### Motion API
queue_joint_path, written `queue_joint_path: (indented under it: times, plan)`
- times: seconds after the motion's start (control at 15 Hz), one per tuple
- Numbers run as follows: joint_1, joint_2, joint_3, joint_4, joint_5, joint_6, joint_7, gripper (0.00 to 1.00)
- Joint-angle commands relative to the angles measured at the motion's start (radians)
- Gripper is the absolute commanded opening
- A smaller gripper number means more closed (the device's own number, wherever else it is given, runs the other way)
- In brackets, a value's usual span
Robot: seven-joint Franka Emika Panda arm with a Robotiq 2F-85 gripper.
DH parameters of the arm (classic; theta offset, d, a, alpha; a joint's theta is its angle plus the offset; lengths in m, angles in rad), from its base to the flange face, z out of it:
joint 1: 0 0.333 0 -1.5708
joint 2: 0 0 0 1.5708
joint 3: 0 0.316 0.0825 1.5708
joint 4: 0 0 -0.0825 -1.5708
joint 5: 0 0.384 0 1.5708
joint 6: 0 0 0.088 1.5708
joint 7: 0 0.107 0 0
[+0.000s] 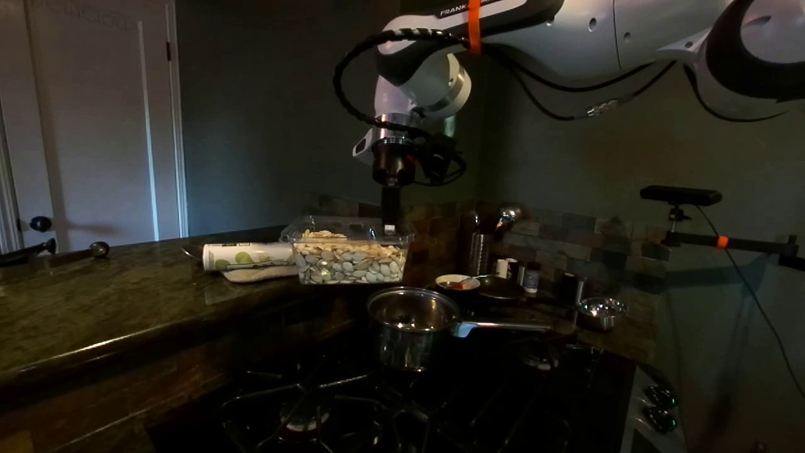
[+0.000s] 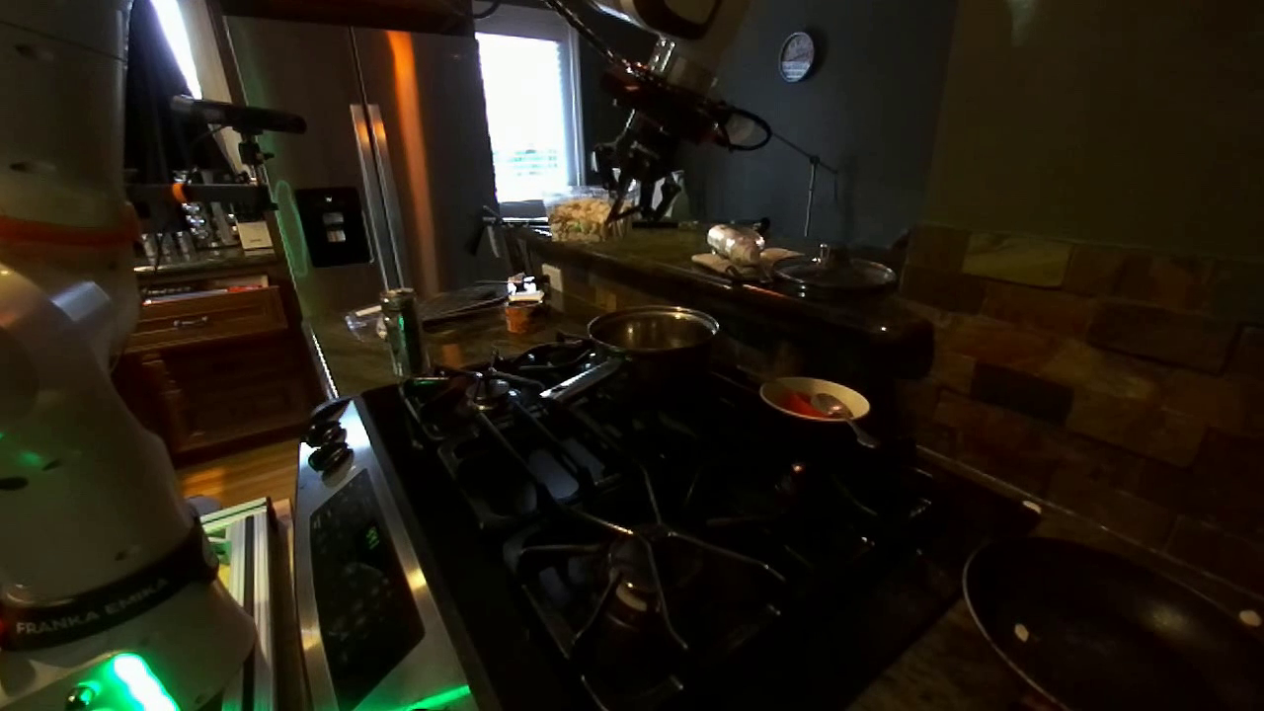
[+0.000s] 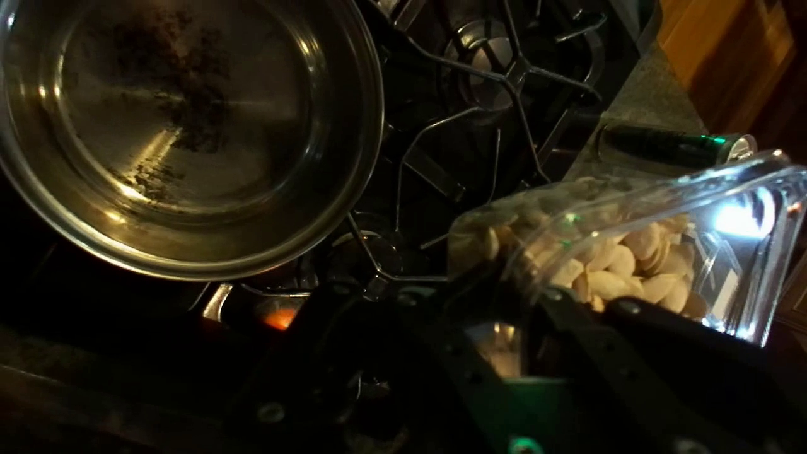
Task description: Empty some of the grains into the pot then place the container on the counter
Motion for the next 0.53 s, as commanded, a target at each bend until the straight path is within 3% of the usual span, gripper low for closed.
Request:
queue_joint_path:
  times: [0.0, 0.47]
  plan:
    - [0.003, 0.000, -0.033, 0.016, -0.089, 0.034, -0.041, 0.01]
    - [-0.038, 0.024, -0.102, 0.071, -0.276, 0.010, -0.108, 0.01]
